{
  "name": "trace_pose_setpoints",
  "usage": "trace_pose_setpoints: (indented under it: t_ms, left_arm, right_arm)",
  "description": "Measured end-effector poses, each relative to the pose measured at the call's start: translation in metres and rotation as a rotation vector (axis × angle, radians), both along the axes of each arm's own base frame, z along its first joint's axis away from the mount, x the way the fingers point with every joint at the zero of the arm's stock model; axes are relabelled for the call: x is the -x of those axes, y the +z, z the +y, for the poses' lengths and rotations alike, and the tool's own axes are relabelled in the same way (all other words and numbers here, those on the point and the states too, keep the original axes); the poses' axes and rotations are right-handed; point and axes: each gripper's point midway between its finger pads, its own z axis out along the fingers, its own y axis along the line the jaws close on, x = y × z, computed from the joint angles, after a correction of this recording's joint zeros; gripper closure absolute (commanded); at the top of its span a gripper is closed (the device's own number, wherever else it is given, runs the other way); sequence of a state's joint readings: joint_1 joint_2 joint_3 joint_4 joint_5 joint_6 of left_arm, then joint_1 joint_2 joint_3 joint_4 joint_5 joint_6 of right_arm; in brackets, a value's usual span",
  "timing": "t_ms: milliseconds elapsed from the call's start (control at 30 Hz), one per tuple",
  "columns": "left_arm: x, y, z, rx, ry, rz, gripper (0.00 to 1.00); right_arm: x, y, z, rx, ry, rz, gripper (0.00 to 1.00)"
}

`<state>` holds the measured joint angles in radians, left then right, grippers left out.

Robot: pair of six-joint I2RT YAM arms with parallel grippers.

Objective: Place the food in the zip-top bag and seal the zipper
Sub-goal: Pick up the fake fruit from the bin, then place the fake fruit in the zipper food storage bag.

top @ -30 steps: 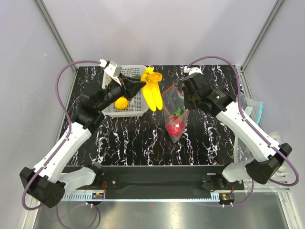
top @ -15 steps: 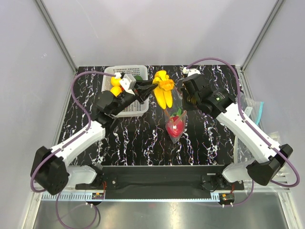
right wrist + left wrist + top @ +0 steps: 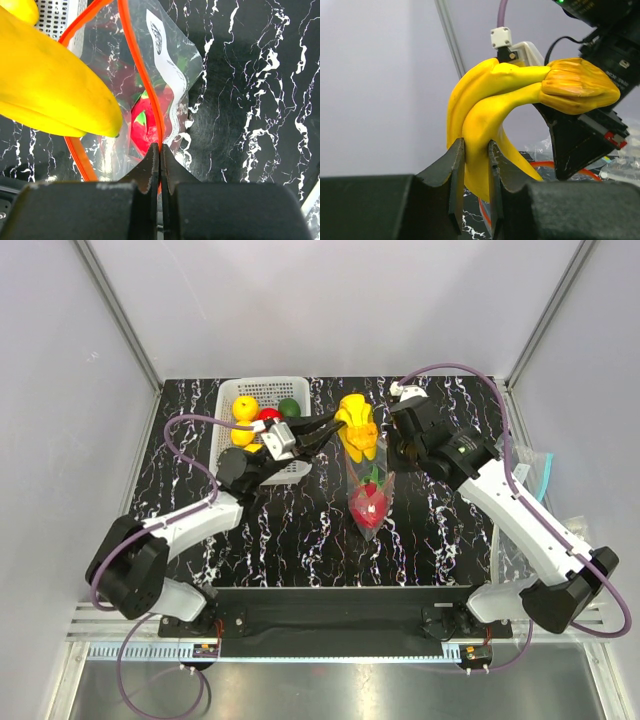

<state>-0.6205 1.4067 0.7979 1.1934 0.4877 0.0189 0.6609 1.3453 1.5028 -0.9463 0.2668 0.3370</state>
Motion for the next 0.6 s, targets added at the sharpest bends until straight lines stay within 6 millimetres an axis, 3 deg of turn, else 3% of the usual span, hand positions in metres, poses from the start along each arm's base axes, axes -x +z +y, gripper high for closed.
trace_pose_setpoints:
  t_ms: [133, 233, 467, 600]
  left_arm:
    - [0.003, -0.011, -0.009, -0.043, -0.034, -0.054, 1.00]
    - [0.001, -0.030, -0.019, -0.089, -0.066, -0.069, 1.00]
    - [-0.004, -0.111, -0.046, -0.253, -0.177, -0.010, 1.00]
    - [0.001, -0.124, -0.048, -0.279, -0.211, 0.001, 0.78]
  right_arm:
    - [-0.001, 0.001, -0.001, -0.020, -0.003, -0.001, 1.00]
    - [-0.002, 0.001, -0.001, -0.034, -0.003, -0.002, 1.00]
    - [-0.004, 0.001, -0.006, -0.071, -0.019, 0.000, 1.00]
    - [-0.005, 0.001, -0.011, -0.086, -0.029, 0.005, 1.00]
